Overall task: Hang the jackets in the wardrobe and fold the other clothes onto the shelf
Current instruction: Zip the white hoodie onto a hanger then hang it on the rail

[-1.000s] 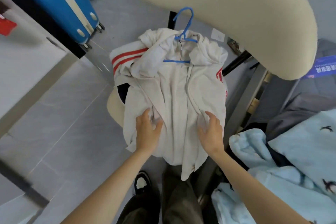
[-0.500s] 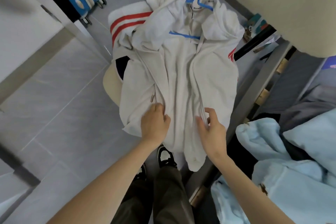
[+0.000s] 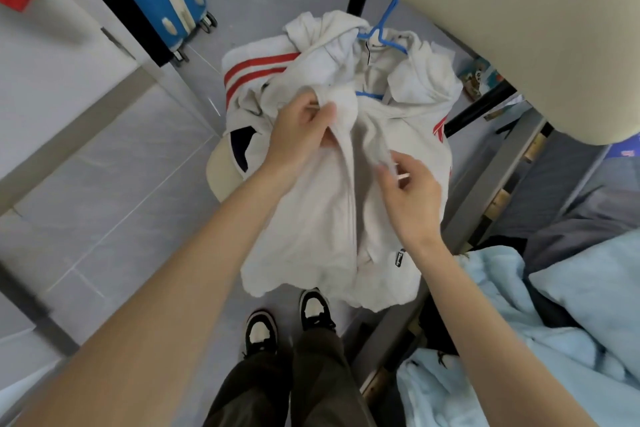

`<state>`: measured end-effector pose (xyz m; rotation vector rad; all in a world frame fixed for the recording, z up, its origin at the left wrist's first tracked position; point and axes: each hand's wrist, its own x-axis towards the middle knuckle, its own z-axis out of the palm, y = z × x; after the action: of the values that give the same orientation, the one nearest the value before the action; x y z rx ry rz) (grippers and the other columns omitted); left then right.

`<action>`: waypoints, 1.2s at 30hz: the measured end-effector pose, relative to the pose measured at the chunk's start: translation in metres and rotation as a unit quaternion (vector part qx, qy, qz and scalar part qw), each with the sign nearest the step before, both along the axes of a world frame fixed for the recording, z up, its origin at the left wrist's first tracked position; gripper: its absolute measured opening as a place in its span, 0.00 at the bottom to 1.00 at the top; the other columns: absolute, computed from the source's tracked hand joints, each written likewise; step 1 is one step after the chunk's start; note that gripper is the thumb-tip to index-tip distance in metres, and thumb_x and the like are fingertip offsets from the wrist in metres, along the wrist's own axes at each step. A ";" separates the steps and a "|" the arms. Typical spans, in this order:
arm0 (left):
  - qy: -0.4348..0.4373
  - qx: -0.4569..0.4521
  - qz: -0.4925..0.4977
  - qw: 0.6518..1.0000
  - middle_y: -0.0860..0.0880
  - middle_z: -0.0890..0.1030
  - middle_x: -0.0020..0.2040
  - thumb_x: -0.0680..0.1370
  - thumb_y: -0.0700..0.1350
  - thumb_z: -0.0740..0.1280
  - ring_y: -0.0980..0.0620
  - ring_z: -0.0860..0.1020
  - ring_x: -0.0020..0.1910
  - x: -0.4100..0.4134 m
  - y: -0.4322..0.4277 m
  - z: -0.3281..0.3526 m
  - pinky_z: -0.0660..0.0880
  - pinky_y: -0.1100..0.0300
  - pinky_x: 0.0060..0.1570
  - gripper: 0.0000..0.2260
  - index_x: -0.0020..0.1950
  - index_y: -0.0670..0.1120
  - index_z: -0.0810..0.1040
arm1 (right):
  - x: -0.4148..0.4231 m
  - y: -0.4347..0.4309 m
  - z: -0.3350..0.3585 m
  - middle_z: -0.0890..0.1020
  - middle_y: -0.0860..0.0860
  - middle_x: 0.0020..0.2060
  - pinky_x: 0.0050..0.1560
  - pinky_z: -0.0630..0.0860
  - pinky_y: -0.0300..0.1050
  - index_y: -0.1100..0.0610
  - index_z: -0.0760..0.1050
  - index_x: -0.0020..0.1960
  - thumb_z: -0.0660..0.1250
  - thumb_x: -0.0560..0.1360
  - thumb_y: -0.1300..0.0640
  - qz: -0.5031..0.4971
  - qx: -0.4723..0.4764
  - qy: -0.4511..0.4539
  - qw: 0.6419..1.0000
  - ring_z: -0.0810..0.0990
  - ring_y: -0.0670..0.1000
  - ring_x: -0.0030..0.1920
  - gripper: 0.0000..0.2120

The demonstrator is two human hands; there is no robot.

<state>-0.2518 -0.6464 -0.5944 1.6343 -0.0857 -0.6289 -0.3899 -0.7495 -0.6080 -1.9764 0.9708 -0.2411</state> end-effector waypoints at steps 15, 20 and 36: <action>0.071 0.162 -0.128 0.976 0.59 0.76 0.54 0.81 0.42 0.62 0.64 0.75 0.50 -0.146 0.084 -0.094 0.68 0.78 0.44 0.13 0.64 0.54 0.73 | -0.076 0.013 -0.032 0.73 0.49 0.35 0.59 0.71 0.54 0.55 0.71 0.57 0.54 0.81 0.57 0.241 -0.128 0.328 0.905 0.74 0.52 0.39 0.09; 0.141 0.146 -0.065 0.977 0.55 0.79 0.52 0.81 0.41 0.61 0.58 0.76 0.49 -0.159 0.085 -0.100 0.71 0.73 0.43 0.09 0.56 0.53 0.76 | -0.092 0.015 -0.001 0.79 0.57 0.42 0.33 0.73 0.51 0.58 0.75 0.61 0.59 0.79 0.62 0.075 -0.256 0.189 0.945 0.78 0.62 0.37 0.12; 0.544 0.039 0.122 0.829 0.48 0.80 0.52 0.82 0.50 0.60 0.50 0.77 0.50 -0.194 0.101 -0.141 0.71 0.56 0.46 0.09 0.50 0.48 0.78 | -0.120 0.070 -0.061 0.79 0.46 0.52 0.47 0.71 0.36 0.45 0.74 0.58 0.64 0.79 0.48 -0.035 0.307 0.129 0.942 0.78 0.48 0.53 0.09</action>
<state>-0.4457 -0.5456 -0.7356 1.1194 0.9795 -1.2787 -0.5102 -0.6799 -0.6690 -1.4148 1.1197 0.2679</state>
